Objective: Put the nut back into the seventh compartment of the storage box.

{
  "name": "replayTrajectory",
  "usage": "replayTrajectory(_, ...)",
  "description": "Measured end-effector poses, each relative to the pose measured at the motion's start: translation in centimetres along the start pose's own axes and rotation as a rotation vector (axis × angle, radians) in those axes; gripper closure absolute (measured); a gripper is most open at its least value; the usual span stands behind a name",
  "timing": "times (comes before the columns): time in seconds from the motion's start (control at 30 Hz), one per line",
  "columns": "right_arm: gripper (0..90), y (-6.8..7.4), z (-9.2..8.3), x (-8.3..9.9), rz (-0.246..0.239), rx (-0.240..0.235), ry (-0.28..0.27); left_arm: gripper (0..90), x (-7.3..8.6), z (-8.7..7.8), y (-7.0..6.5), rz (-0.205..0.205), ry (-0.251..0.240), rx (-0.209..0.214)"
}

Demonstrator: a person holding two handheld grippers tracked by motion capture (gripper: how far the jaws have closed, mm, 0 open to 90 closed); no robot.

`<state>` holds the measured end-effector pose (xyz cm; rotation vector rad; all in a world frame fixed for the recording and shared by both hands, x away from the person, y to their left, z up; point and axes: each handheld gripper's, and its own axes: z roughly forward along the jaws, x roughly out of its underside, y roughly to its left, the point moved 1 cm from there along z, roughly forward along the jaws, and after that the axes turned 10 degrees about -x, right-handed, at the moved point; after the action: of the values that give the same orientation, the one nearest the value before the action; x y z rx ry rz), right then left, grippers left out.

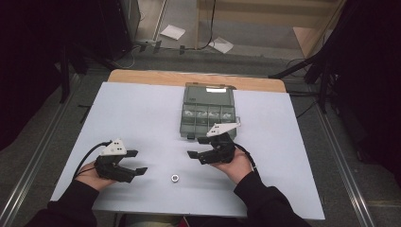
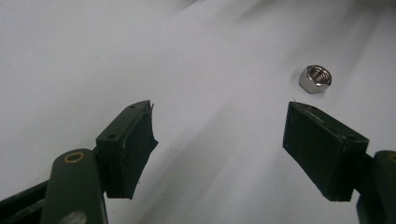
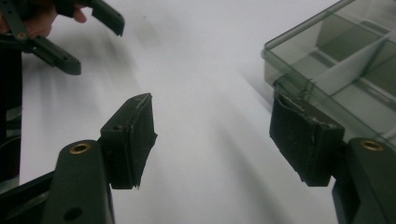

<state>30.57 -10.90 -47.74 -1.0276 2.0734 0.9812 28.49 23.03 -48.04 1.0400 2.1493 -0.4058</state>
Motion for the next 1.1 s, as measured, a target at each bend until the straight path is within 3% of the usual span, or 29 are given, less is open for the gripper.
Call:
replayTrajectory(0.23, 32.6, 0.6, 0.7, 0.2, -0.032, -0.023, 0.008, 24.0, -0.1, 0.0, 0.0, 0.004, -0.002, 0.0)
replayTrajectory(0.6, 33.3, 1.4, 1.8, 0.5, -0.038, -0.043, 0.03, 23.9, -0.2, 0.0, 0.0, 0.008, 0.001, -0.003)
replayTrajectory(0.67, 33.3, 1.5, 2.0, 0.6, -0.042, -0.049, 0.035, 23.9, -0.2, -0.1, 0.0, 0.02, 0.022, -0.005)
replayTrajectory(0.7, 33.4, 1.6, 2.1, 0.6, -0.041, -0.048, 0.037, 23.9, -0.2, 0.0, -0.1, 0.014, 0.002, -0.002)
replayTrajectory(1.0, 33.8, 2.0, 3.1, 0.8, -0.052, -0.07, 0.049, 23.9, -0.2, -0.1, 0.0, 0.022, 0.021, -0.004)
replayTrajectory(1.1, 34.0, 2.2, 3.4, 0.8, -0.047, -0.072, 0.058, 23.9, -0.2, 0.0, -0.1, 0.011, -0.001, 0.002)
